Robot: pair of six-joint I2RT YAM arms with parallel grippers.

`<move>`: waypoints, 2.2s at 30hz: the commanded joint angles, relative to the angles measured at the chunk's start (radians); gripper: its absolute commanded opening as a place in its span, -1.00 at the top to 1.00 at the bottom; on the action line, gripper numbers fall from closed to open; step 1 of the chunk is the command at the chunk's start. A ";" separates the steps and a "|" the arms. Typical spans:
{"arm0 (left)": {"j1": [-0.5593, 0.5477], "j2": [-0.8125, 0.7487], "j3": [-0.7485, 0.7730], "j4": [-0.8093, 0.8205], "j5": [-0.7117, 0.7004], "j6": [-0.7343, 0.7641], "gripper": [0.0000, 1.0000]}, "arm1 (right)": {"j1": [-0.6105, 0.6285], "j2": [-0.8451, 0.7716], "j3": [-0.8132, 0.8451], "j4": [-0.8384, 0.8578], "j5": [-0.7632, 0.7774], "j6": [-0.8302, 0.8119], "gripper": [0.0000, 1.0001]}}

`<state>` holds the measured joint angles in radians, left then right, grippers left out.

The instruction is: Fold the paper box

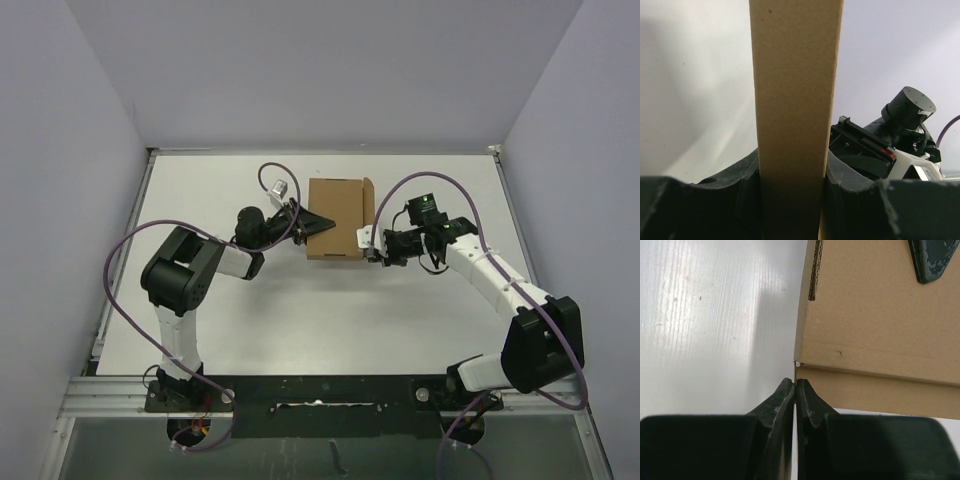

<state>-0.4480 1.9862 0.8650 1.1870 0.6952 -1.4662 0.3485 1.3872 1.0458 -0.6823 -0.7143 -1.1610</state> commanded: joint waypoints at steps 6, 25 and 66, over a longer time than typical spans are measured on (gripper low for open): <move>0.009 -0.041 0.045 0.106 0.067 -0.025 0.74 | 0.001 0.007 0.037 0.055 0.030 0.075 1.00; 0.010 -0.027 0.066 0.156 0.084 -0.067 0.75 | -0.002 0.054 0.088 0.057 0.035 0.239 1.00; 0.002 -0.143 0.126 -0.697 0.029 0.584 0.76 | 0.092 0.275 -0.050 0.375 0.136 0.534 1.00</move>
<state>-0.4377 1.8774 0.9493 0.5434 0.6662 -0.9730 0.4335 1.6482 1.0035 -0.4217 -0.6456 -0.6720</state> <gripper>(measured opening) 0.315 0.037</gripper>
